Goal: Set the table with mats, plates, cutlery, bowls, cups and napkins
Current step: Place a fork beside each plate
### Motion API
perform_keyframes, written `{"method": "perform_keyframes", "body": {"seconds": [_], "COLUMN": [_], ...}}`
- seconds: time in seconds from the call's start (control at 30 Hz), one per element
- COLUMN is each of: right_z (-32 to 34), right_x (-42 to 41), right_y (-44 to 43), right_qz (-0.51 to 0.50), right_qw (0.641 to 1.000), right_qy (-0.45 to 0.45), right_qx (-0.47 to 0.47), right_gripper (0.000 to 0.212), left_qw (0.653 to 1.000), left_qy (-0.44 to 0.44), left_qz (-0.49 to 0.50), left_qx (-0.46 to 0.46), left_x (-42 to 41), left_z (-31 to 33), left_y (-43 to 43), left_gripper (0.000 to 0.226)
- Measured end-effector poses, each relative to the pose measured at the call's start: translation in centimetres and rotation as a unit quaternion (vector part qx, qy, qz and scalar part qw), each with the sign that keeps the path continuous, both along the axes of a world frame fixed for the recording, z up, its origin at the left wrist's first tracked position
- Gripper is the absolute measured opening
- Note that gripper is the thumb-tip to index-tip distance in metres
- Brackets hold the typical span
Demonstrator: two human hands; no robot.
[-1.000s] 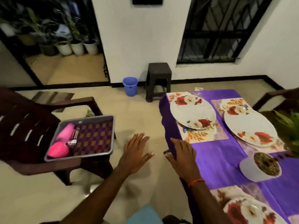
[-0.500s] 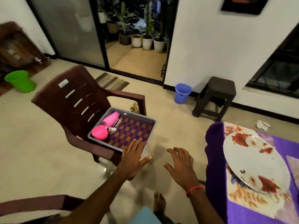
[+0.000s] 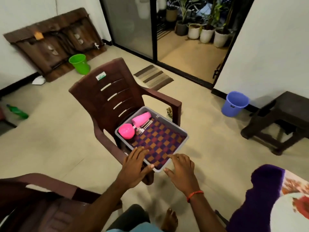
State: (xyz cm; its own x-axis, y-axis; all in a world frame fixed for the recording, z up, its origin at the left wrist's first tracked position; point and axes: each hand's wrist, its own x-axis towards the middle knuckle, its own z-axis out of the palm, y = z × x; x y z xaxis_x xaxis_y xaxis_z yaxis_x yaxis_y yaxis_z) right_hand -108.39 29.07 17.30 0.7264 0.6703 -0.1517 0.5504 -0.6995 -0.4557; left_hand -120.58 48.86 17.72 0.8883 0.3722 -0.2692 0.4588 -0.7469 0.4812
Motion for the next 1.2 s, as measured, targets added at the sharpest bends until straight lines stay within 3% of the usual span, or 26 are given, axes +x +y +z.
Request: {"method": "perform_keyframes", "body": {"seconds": [0.27,0.57,0.77,1.07,1.2], "right_z": [-1.5,-3.7,-6.8,-16.5,-22.6], "right_x": [3.3,8.7,12.7,18.5,21.0], "right_y": [5.0,12.1,17.2,26.8,30.6], "right_qz": [0.071,0.108,0.105,0.137,0.148], "right_qw": [0.997,0.99,0.987,0.979,0.977], "right_qy": [0.029,0.052,0.078,0.086,0.079], "right_qx": [-0.021,-0.077,-0.092,-0.122,-0.132], "right_gripper": [0.047,0.044,0.045,0.047,0.051], "left_qw": [0.998,0.992,0.987,0.983,0.977], "left_qy": [0.015,0.032,0.054,0.071,0.061], "left_qz": [0.063,0.095,0.106,0.131,0.166], "left_qx": [-0.02,-0.074,-0.109,-0.11,-0.115], "left_x": [0.6,5.4,9.4,15.9,18.4], "left_z": [-2.0,-5.0,-9.6,-17.0,-21.2], "left_y": [2.8,8.1,12.5,19.0,21.6], "left_gripper": [0.099,0.112,0.078,0.095,0.079]}}
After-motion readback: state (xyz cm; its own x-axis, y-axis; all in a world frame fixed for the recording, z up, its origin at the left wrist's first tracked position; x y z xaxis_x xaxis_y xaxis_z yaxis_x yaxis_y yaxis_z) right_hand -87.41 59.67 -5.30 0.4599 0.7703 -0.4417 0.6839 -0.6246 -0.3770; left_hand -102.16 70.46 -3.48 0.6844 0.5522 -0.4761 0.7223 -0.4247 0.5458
